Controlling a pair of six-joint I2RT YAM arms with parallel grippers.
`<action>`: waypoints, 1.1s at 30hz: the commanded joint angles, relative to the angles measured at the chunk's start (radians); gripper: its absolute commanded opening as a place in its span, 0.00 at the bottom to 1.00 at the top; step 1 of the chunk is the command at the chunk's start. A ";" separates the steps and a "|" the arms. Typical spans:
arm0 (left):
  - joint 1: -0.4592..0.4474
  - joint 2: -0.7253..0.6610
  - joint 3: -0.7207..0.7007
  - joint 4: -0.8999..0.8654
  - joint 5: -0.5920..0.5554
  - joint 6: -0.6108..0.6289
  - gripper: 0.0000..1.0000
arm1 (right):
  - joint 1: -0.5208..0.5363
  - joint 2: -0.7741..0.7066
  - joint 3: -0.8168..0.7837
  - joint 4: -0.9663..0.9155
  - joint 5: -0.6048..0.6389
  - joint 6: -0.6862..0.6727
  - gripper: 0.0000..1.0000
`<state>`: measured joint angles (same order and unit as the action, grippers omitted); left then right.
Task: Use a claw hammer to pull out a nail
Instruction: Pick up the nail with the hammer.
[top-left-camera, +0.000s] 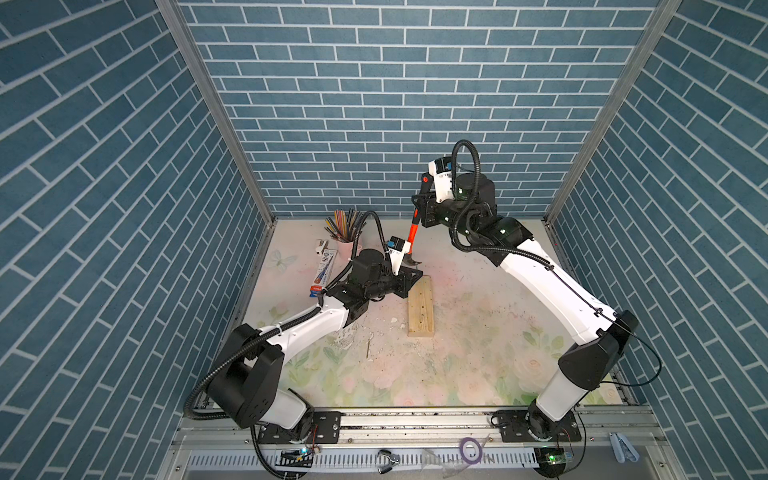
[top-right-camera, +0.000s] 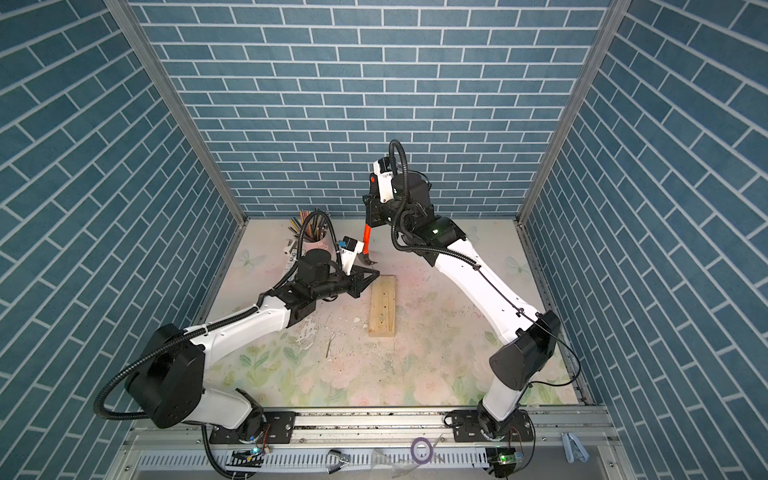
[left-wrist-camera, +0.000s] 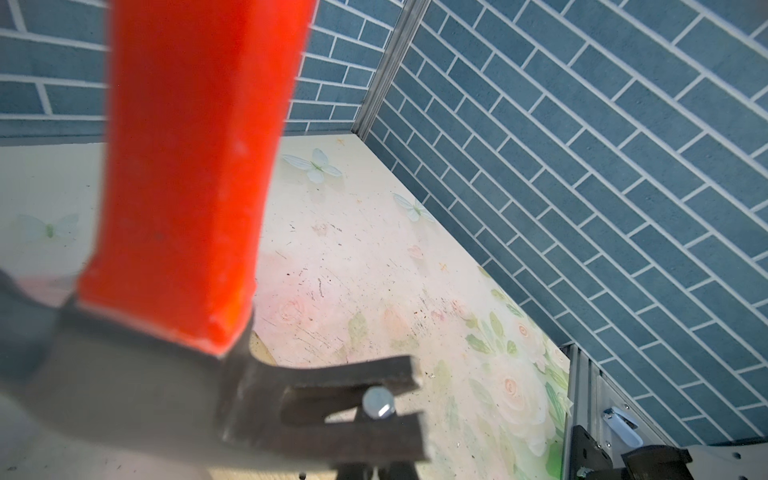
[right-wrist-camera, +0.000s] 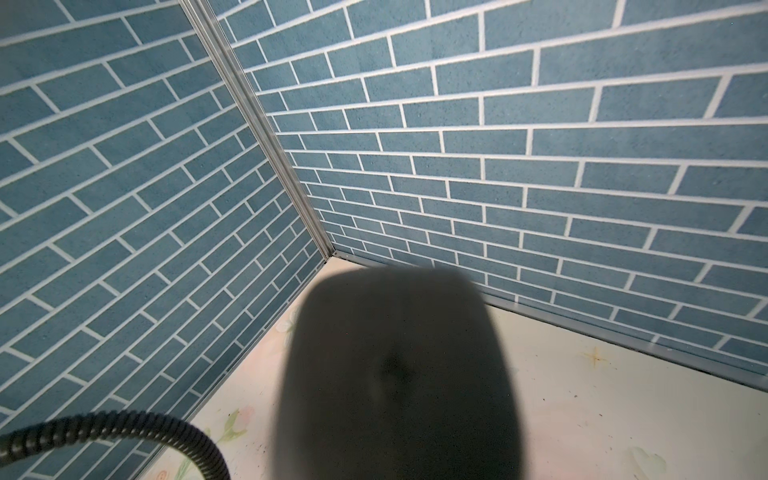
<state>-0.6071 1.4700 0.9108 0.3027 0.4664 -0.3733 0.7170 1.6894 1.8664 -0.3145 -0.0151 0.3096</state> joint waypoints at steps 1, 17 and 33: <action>-0.002 -0.022 0.011 -0.005 -0.017 0.008 0.00 | -0.004 -0.069 0.005 0.118 -0.004 0.042 0.00; -0.075 -0.074 0.120 -0.017 0.037 0.044 0.00 | -0.004 -0.056 -0.019 0.152 0.009 0.032 0.00; -0.085 -0.094 0.182 -0.173 0.000 0.064 0.00 | -0.003 -0.068 -0.059 0.191 0.082 -0.015 0.00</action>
<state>-0.6880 1.3960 1.0489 0.1959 0.4820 -0.3283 0.7170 1.6844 1.8065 -0.2424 0.0280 0.3058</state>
